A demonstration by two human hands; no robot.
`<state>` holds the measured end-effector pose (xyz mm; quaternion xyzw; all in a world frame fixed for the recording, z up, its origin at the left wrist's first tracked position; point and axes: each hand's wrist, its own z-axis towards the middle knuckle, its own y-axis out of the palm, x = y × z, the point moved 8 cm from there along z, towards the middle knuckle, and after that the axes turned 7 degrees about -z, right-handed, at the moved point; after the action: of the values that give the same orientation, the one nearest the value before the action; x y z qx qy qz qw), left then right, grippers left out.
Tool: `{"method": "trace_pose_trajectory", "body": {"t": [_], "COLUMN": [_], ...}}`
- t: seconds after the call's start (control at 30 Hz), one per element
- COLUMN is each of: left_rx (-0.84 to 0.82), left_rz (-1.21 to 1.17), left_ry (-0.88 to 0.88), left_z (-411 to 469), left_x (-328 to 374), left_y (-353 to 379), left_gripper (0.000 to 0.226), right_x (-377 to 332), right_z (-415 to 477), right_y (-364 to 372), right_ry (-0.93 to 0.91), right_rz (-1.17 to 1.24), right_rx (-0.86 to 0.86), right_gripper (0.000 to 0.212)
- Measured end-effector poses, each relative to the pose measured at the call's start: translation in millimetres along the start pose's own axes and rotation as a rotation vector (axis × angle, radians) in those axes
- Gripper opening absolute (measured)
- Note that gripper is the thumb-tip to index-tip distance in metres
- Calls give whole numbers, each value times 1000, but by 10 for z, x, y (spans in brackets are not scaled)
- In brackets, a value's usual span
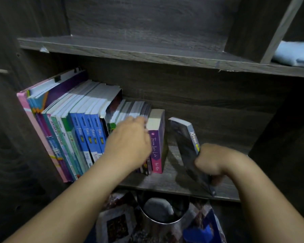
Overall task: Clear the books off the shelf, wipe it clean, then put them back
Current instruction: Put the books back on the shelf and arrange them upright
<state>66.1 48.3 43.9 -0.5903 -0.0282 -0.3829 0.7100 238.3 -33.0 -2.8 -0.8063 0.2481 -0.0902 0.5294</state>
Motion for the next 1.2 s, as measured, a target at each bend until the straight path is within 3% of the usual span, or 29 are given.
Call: {"method": "trace_pose_trajectory", "body": {"t": [0.1,0.27,0.43,0.57,0.63,0.77,0.87,1.0,1.2], "left_rx": [3,-43,39,102,142,148,191,170,182], "left_rz": [223,377,523,612,662,645,608,528,325], "left_ry": [-206,-151,-36,19,35,-6,-101,-159,-71], "left_z": [-7,-102,-113,-113,-108,-141,-163,-176,-117], "left_x": [-348,-455,-504,-510,-491,-512,-591,-678,-645], "left_y": [-55,68,131,198,246,270,171,160,228], "left_gripper": [45,68,74,66,66,65,66,71,82], "right_x": [6,-303,-504,-535,-593,-671,-697,-819,-987], "right_z": [207,617,949,919,777,475,510,507,499], "right_y": [-33,184,677,393,128,-241,-153,-73,62], "right_ry": [45,14,-123,-182,-244,-375,-355,-399,-484], "right_rz": [66,270,265,307,352,465,351,193,82], "right_rx": [95,302,142,170,275,606,583,571,546], "right_gripper": [26,37,85,110,106,69,50,68,90]}}
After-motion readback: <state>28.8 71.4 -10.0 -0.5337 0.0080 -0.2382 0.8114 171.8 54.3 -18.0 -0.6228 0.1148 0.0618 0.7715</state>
